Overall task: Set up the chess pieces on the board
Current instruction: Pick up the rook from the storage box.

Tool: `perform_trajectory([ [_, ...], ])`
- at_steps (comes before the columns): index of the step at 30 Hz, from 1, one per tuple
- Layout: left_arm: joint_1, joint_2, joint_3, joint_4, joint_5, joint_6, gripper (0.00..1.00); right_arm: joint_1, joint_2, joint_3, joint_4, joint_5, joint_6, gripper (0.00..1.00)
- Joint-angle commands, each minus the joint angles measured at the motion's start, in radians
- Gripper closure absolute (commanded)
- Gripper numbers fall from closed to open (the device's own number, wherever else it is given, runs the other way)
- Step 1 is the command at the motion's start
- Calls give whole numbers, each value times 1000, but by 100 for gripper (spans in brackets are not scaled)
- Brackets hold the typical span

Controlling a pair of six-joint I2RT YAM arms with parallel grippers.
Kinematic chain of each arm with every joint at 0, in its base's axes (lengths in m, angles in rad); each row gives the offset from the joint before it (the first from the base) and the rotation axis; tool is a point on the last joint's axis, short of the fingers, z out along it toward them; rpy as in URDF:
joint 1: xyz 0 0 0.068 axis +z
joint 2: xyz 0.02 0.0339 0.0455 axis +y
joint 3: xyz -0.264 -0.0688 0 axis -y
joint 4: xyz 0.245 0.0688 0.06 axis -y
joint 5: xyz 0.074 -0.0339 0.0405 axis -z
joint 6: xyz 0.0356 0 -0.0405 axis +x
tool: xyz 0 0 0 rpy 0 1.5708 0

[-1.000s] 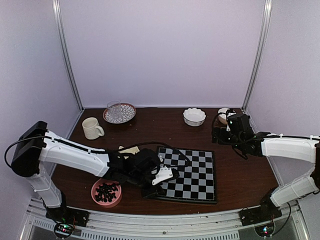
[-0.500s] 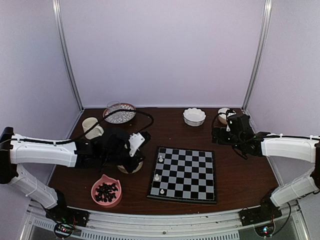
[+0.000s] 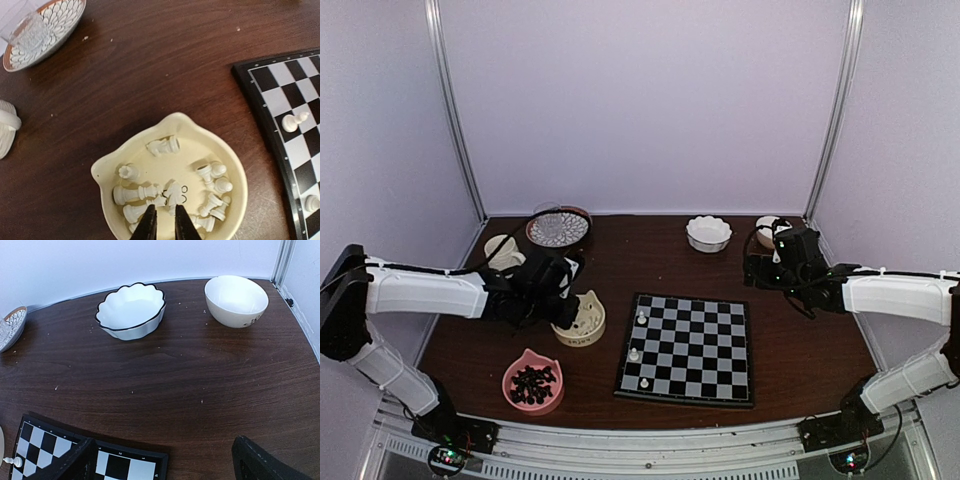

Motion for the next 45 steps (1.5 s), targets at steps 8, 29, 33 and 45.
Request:
perform_trajectory([
  [8, 13, 80, 16, 57, -104, -147, 83, 7, 0, 16, -8, 2, 2, 4],
  [29, 29, 182, 59, 78, -165, -133, 74, 7, -4, 15, -11, 7, 2, 4],
  [33, 34, 196, 70, 76, -160, -136, 73, 7, -1, 15, -11, 8, 1, 4],
  [45, 46, 261, 110, 60, -192, -153, 72, 7, 14, 21, -8, 4, -1, 4],
])
